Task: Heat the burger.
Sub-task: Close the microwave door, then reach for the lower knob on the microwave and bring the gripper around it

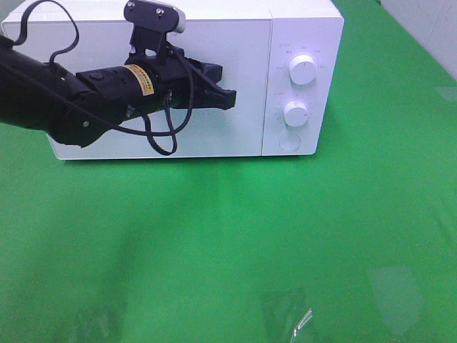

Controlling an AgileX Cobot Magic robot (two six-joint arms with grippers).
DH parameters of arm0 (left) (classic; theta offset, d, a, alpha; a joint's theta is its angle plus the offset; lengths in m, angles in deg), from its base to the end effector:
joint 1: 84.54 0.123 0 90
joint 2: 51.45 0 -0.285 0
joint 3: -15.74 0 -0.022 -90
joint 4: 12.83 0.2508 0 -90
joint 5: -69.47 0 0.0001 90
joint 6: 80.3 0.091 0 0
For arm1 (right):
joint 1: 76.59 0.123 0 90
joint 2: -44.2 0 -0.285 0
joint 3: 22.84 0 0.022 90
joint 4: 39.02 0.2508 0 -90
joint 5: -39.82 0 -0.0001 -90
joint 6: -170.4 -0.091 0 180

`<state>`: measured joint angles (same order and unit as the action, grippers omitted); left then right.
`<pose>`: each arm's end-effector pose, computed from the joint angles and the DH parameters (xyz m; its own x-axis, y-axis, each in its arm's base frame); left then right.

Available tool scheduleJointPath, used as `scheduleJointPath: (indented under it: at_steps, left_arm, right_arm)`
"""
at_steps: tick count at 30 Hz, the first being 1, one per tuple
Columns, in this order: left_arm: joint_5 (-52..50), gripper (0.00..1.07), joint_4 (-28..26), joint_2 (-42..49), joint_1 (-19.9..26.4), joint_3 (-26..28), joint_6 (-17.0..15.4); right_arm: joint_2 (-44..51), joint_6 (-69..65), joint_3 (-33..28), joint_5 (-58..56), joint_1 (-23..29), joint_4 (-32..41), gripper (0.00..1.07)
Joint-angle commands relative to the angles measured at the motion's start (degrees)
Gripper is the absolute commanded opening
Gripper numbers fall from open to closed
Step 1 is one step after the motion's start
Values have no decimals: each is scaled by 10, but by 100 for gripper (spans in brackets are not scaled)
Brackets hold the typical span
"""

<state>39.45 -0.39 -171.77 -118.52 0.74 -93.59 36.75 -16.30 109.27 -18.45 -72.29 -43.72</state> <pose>0.3452 -0.2445 0.1813 -0.2545 0.1197 -0.9596 0.6312 0.7724 -0.0710 -0.0051 -0.0067 0.2844 -0.3977 0.0438 -0.9165 0.0183 0.9990 0.0398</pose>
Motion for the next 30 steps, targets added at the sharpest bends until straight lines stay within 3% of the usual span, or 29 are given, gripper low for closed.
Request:
scheduleJointPath:
  at_steps: [1, 3, 4, 5, 6, 7, 9, 10, 11, 21, 22, 24, 30]
  left_arm:
    - [58, 5, -8, 22, -18, 6, -3]
    - [76, 8, -7, 26, -25, 6, -3]
    - [119, 26, -7, 36, -42, 6, -1]
    - [119, 26, -7, 36, -42, 6, -1]
    - [150, 48, -7, 45, -59, 6, -1]
    - [150, 48, -7, 45, -59, 6, -1]
    - [226, 93, -8, 58, -88, 6, -1]
    - [226, 93, -8, 58, -88, 6, -1]
    - [265, 102, -8, 65, -101, 6, -1]
    - [478, 102, -13, 107, -125, 6, -1]
    - [585, 102, -23, 135, -125, 6, -2]
    - [635, 102, -25, 152, -123, 6, -1]
    - [716, 102, -23, 205, -105, 7, 3]
  right_arm:
    - [13, 5, -1, 7, -2, -2, 76]
    - [13, 5, -1, 7, -2, -2, 76]
    - [13, 5, -1, 7, -2, -2, 76]
    - [13, 5, -1, 7, -2, -2, 76]
    - [13, 5, -1, 7, -2, -2, 76]
    - [13, 5, -1, 7, -2, -2, 76]
    - [13, 4, -1, 7, -2, -2, 76]
    - [13, 4, -1, 7, -2, -2, 76]
    - [13, 3, -1, 7, -2, -2, 76]
    - [13, 1, -1, 7, -2, -2, 76]
    - [13, 1, -1, 7, -2, -2, 76]
    - [13, 1, -1, 7, -2, -2, 76]
    - [13, 1, -1, 7, -2, -2, 76]
